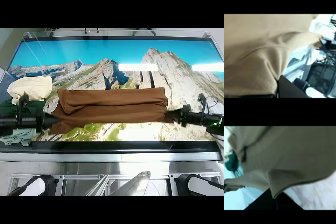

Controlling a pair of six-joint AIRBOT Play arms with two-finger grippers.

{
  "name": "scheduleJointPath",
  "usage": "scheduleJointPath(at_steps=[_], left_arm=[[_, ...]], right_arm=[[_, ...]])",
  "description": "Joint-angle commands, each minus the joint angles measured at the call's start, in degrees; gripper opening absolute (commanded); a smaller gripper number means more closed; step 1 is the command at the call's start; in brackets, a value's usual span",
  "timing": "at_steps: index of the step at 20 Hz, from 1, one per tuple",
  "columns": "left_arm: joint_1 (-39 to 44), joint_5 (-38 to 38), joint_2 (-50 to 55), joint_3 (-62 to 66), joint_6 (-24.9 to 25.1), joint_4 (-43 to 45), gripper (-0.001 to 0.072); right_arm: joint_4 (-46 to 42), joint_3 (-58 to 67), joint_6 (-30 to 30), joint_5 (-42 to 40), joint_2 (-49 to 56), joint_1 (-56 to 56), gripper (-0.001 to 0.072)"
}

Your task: Fold the shirts.

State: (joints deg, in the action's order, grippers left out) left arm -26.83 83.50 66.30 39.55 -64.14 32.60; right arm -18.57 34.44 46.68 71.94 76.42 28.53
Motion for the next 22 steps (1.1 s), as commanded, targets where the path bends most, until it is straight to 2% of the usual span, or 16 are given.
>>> scheduleJointPath(at_steps=[1, 6, 12, 17, 18, 19, 20, 21, 22], left_arm=[[5.3, -3.0, 7.1, 11.8, 0.7, -4.7, 0.0020], [6.6, -5.6, 24.1, 25.6, 0.6, -4.7, 0.0019], [7.8, -3.8, 42.6, 39.5, 0.7, -4.7, 0.0018], [9.5, 2.6, 52.0, 48.1, 0.6, -4.6, 0.0021], [9.5, 4.0, 52.7, 49.3, 0.3, -4.6, 0.0069], [9.4, 5.4, 53.3, 51.0, -1.3, -4.4, 0.0361], [9.1, 7.0, 53.4, 52.9, -2.9, -4.0, 0.0577], [8.4, 9.0, 53.4, 55.1, -4.5, -3.8, 0.0688], [7.9, 11.0, 53.4, 57.6, -6.1, -3.8, 0.0685]], right_arm=[[7.3, 5.9, -1.9, -6.2, 0.9, -3.8, 0.0022], [7.2, 18.2, -1.9, -17.8, 9.9, -9.3, 0.0023], [7.2, 24.5, -5.3, -19.5, 23.6, -11.5, 0.0024], [8.3, 24.8, -8.8, -19.6, 26.7, -12.0, 0.0024], [7.7, 25.0, -8.8, -19.0, 26.6, -11.9, 0.0039], [5.7, 25.3, -8.1, -18.4, 26.2, -11.6, 0.0143], [2.4, 25.9, -6.9, -17.4, 25.5, -11.1, 0.0220], [-1.7, 26.8, -5.1, -15.9, 24.7, -10.6, 0.0248], [-7.2, 28.2, -2.7, -13.5, 23.5, -9.8, 0.0252]])
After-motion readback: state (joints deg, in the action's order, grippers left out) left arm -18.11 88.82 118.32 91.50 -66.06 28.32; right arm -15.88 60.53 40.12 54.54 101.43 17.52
